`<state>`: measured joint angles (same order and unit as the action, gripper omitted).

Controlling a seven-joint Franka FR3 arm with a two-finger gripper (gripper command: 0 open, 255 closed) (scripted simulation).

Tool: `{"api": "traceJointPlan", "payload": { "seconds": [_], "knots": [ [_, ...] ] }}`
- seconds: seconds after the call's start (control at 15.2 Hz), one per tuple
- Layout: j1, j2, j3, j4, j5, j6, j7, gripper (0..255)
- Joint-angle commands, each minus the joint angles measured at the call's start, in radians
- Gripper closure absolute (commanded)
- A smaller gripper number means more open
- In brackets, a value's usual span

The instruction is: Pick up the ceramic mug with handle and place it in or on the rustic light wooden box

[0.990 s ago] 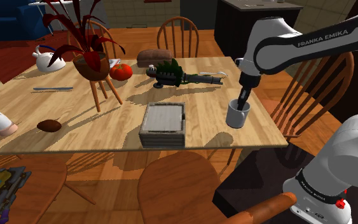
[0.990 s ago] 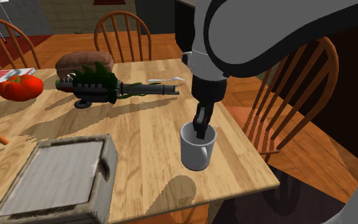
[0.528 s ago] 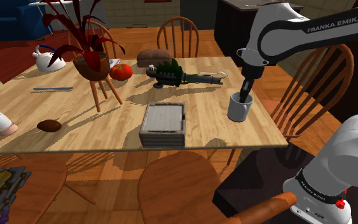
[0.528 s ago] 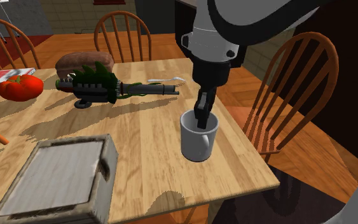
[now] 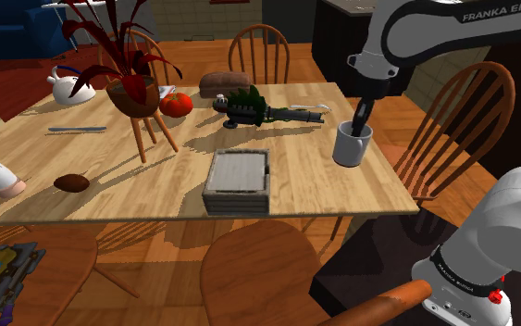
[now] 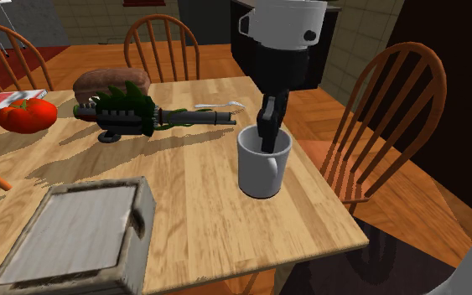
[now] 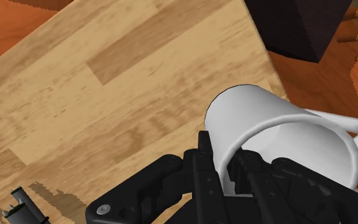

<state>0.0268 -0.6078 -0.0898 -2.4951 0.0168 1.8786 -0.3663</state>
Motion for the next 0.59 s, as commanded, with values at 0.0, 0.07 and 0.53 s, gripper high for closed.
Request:
{"api": "traceJointPlan", "payload": {
  "seconds": [0.0, 0.07, 0.53],
  "knots": [
    [0.000, -0.006, 0.001, 0.025, 0.000, -0.031, 0.002, 255],
    [0.000, -0.008, 0.001, 0.038, 0.000, -0.045, 0.002, 255],
    [0.001, -0.010, 0.004, 0.122, 0.001, -0.132, 0.007, 255]
  ]
}}
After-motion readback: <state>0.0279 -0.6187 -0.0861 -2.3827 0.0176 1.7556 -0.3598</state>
